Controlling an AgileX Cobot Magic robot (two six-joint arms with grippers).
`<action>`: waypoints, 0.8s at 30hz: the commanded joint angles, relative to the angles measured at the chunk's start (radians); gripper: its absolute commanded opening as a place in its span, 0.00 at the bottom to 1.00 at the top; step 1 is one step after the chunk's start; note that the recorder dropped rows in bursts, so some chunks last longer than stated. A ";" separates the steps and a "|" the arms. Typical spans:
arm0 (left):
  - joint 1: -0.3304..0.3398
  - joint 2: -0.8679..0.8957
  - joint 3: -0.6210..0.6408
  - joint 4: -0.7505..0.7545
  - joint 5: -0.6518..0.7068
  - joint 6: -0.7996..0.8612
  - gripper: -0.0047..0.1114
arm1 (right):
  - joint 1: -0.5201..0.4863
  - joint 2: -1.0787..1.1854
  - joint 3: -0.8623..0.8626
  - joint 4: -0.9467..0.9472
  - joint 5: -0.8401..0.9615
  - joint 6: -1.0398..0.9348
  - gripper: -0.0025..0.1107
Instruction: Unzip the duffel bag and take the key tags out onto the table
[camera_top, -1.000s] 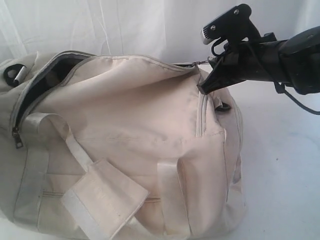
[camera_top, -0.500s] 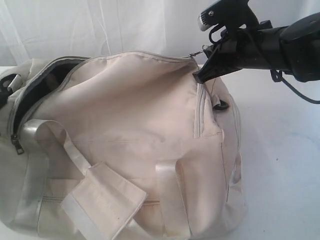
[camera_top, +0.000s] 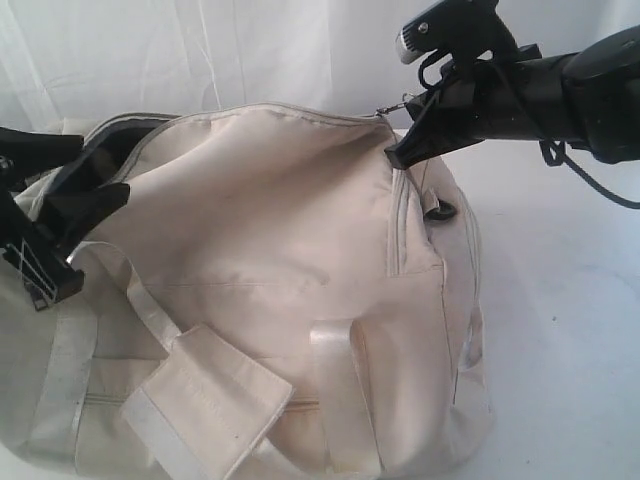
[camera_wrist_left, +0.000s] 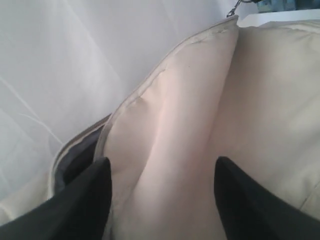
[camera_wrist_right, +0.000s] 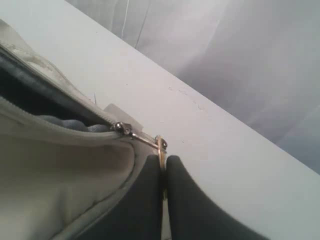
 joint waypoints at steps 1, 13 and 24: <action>-0.001 0.106 -0.043 -0.039 -0.124 0.016 0.58 | -0.010 -0.012 -0.011 0.010 -0.012 -0.010 0.02; -0.236 0.372 -0.347 -0.032 0.030 -0.007 0.58 | -0.010 -0.012 -0.011 0.010 -0.012 -0.010 0.02; -0.291 0.528 -0.497 -0.047 0.177 -0.007 0.58 | -0.010 -0.012 -0.011 0.010 -0.008 -0.010 0.02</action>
